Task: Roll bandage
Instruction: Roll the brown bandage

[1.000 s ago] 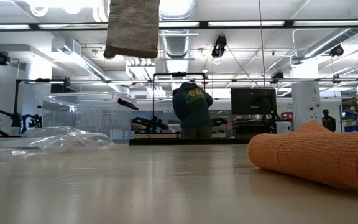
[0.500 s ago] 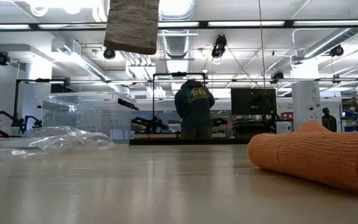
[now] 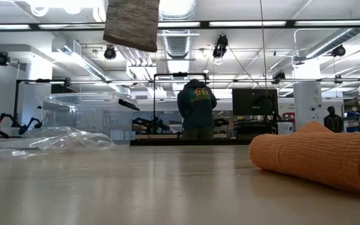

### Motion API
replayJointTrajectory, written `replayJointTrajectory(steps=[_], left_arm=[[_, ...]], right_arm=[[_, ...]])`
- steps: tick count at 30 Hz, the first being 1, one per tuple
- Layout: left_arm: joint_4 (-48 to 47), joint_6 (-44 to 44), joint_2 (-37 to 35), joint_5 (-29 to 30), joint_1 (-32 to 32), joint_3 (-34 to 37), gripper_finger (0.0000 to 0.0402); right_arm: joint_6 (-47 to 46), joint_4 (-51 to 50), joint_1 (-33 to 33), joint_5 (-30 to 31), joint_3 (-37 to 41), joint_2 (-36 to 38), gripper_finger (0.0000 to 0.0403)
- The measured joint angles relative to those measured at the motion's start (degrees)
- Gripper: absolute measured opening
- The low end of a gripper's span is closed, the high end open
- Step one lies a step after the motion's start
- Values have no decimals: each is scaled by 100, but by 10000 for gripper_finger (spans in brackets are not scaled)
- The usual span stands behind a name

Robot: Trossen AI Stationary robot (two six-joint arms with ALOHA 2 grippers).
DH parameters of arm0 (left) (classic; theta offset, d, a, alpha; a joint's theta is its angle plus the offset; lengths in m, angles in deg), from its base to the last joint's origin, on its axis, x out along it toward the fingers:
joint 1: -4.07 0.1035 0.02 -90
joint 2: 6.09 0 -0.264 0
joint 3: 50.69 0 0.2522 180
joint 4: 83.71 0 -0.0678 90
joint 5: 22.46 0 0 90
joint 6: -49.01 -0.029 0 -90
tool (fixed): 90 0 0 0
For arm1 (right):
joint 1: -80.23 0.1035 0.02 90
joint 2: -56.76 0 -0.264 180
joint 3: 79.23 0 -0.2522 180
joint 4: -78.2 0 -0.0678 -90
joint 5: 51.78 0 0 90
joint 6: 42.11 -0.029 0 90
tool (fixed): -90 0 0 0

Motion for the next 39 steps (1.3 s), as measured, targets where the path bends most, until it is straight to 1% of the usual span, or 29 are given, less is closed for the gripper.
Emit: replayJointTrajectory(steps=[6, 15, 17, 21, 25, 32, 39], left_arm=[[-31, 276, -24, -48, 0, -2, 280], [13, 353, -13, 27, 0, -4, 274], [19, 223, -11, 156, 0, -4, 276], [79, -297, -11, 689, -4, -13, 283], [250, -602, 29, 756, 2, -11, 285], [317, -653, 201, 664, 4, 0, 263], [571, -719, 313, 656, 9, 2, 225]], right_arm=[[465, -77, 0, 1, 13, 0, 54], [1107, -116, 2, 96, 13, 2, 53], [1143, -104, 0, 134, 13, 2, 55], [1152, -122, -11, 242, 14, 2, 59], [1142, -135, -11, 228, 23, 2, 53], [1109, -63, 5, 181, 26, 2, 57], [1207, -61, 9, 153, 26, 2, 56]])
